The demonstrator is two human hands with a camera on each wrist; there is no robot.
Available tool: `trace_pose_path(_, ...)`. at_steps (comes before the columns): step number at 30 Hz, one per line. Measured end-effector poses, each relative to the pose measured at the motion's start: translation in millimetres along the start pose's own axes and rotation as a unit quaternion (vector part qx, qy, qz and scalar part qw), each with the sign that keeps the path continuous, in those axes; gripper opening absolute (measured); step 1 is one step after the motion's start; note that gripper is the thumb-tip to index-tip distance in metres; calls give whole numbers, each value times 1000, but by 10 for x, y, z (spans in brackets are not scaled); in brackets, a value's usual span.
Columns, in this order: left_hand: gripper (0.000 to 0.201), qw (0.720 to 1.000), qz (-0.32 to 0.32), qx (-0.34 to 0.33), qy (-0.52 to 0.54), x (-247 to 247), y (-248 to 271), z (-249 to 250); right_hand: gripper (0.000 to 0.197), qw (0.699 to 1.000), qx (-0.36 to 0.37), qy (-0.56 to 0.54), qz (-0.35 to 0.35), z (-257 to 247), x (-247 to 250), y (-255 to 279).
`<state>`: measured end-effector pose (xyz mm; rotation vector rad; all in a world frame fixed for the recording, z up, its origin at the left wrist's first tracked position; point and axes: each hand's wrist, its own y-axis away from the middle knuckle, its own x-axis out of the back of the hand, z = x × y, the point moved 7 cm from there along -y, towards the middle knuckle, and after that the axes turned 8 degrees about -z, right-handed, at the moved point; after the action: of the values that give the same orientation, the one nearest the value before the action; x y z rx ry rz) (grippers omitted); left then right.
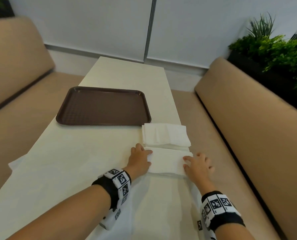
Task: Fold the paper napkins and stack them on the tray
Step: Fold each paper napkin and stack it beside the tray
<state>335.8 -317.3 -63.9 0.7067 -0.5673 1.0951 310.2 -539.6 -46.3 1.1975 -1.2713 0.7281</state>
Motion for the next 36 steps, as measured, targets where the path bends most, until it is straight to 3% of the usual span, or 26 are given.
trace_pose_path(3,37,998,4,-2,57,314,418,-124,45,1000,-13,-6,-15,-84,125,161)
trace_pose_path(6,17,992,14,-7,124,718,1060,-456,50,996,60,-59,-7,-445,278,432)
trace_pose_path(11,20,971,87,42,218,1197,2270,-1264,44,952,235,-127,-148,-1386,27,998)
trace_pose_path(16,17,934,170,104,295,1261,3203,-2024,57,928,281,-54,-238,-1987,-453,1360)
trace_pose_path(18,25,921,203,125,307,1236,3450,-2270,64,914,310,-16,-263,-2184,-598,1483)
trace_pose_path(22,30,892,240,158,350,1195,3757,-2599,87,875,394,31,-281,-2601,-743,1741)
trace_pose_path(25,17,887,241,153,364,1228,3862,-2639,105,866,401,86,-286,-2803,-866,1845)
trace_pose_path(31,16,875,266,128,385,1331,3887,-2434,73,922,337,45,-187,-3066,-927,1682)
trace_pose_path(34,18,878,258,111,388,1358,3906,-2351,74,924,324,11,-204,-3139,-976,1603)
trace_pose_path(36,26,878,256,111,390,1368,3910,-2322,60,920,325,4,-219,-3188,-1004,1594)
